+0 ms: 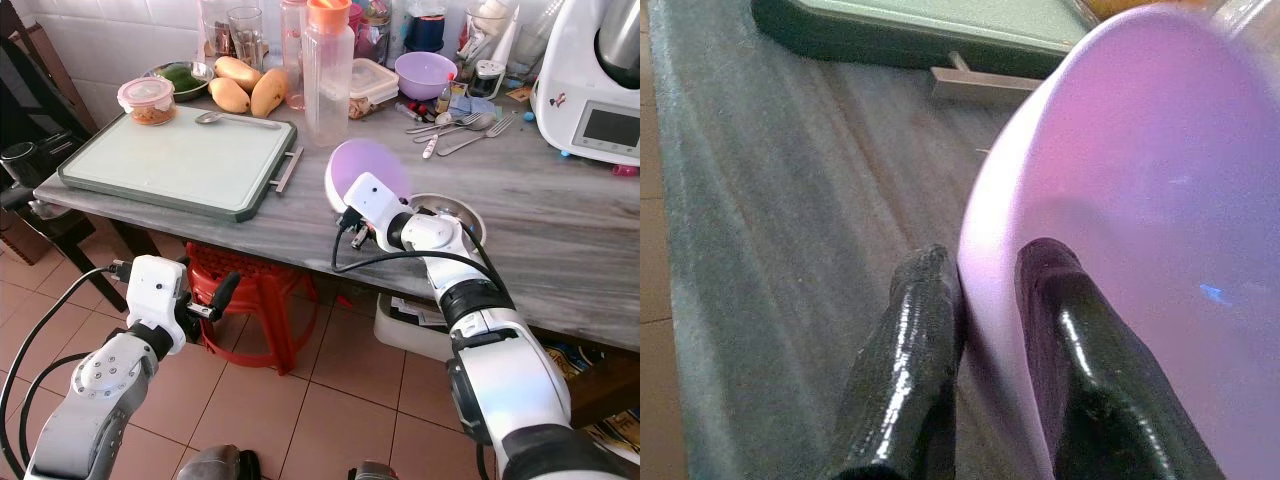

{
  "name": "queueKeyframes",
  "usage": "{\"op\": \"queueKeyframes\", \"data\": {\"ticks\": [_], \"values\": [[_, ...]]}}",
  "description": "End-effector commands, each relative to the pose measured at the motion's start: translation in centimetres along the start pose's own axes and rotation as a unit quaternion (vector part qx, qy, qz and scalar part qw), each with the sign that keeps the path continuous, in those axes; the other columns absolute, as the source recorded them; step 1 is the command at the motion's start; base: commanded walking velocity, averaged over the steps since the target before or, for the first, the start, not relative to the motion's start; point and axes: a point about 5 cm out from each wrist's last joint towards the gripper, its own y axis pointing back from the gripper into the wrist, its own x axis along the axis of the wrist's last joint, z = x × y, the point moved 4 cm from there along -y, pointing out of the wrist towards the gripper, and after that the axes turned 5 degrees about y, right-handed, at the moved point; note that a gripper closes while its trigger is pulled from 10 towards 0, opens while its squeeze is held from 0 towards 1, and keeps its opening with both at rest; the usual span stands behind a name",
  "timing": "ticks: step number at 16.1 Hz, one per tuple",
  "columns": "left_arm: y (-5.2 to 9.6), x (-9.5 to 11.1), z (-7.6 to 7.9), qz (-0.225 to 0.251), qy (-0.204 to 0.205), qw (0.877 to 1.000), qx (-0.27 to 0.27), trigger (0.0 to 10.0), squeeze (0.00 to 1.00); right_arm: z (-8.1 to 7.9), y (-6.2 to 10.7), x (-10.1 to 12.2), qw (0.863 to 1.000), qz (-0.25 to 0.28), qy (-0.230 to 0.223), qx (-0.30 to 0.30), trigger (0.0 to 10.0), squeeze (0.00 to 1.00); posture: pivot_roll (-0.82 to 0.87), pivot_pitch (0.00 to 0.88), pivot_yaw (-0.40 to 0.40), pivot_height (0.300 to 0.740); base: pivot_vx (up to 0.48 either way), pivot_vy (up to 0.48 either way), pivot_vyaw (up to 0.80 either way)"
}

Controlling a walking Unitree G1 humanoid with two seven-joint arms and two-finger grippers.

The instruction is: Setting the table

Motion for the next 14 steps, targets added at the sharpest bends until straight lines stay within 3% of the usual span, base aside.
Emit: {"op": "queueKeyframes", "data": {"ticks": [1,7,14], "values": [[0.0,0.4,-0.1,0.003,-0.004,1.000,-0.001,10.0,0.00,0.4,0.0,0.4,1.000,0.001,0.014,0.001,10.0,1.00,0.04,0.017,0.036,0.740,0.000,0.000,0.00],[-0.6,0.1,0.1,-0.007,-0.006,1.000,-0.005,10.0,0.00,2.4,0.5,0.5,0.998,-0.006,0.033,-0.061,10.0,1.00,0.03,0.000,0.037,0.740,0.000,0.000,0.00],[-1.4,-0.2,0.4,-0.014,-0.009,1.000,-0.014,10.0,0.00,2.6,0.2,2.1,0.996,0.027,0.033,-0.075,10.0,1.00,0.02,0.000,0.035,0.740,0.000,0.000,0.00]]}}
